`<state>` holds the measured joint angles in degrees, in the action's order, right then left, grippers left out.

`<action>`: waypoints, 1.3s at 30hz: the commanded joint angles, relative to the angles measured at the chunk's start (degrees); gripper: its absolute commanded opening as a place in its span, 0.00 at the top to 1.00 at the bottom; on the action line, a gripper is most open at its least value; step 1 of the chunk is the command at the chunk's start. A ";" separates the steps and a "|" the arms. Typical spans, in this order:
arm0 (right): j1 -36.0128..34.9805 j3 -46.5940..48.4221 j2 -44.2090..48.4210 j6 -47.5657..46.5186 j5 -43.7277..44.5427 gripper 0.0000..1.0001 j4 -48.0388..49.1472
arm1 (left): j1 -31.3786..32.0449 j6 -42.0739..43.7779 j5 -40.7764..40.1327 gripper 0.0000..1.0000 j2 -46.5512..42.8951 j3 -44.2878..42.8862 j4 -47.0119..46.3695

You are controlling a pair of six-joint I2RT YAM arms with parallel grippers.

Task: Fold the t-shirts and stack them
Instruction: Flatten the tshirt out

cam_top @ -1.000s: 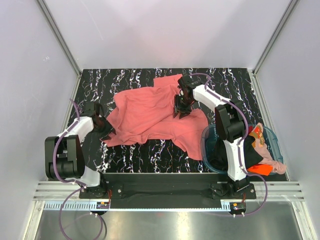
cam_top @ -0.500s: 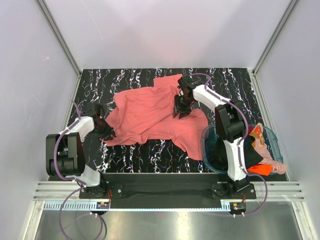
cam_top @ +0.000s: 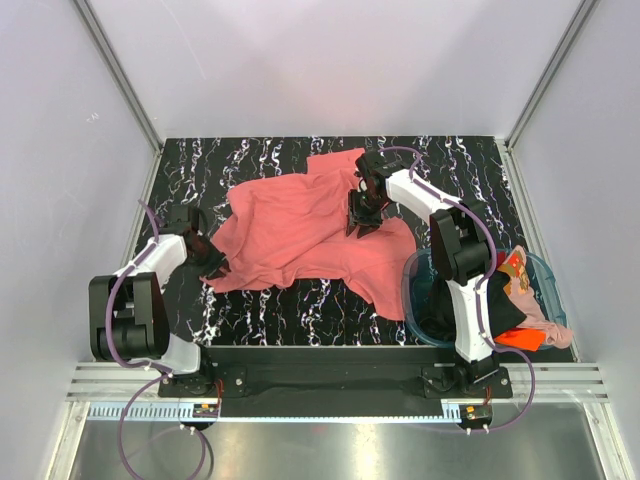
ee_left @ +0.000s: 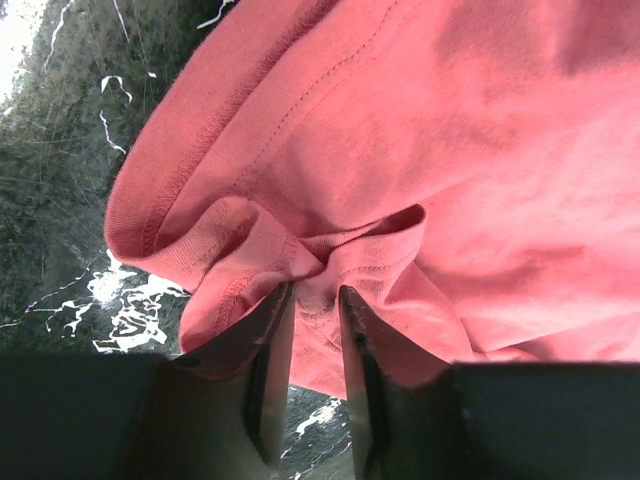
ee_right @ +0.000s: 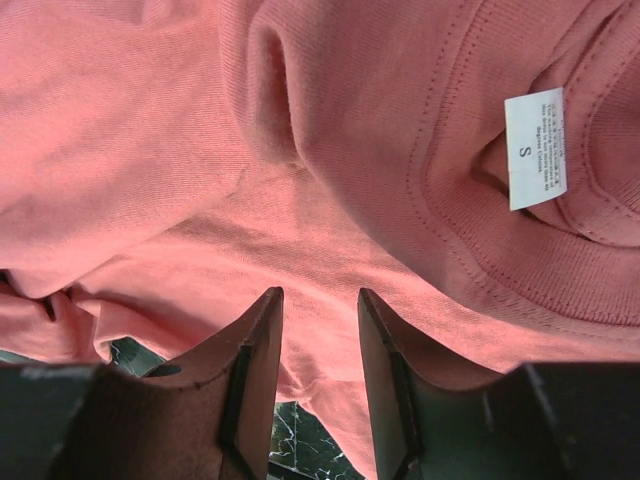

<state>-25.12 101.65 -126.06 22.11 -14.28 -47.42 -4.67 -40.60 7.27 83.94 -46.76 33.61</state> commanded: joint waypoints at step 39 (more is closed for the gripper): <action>-11.43 -20.60 22.43 2.68 -0.39 0.57 -6.37 | -9.75 12.74 -24.61 1.00 -19.96 -8.53 11.59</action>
<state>-33.10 80.82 -106.21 23.49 -13.13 -54.19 -14.41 -29.41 -22.50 65.32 -56.82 49.76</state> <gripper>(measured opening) 0.425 0.016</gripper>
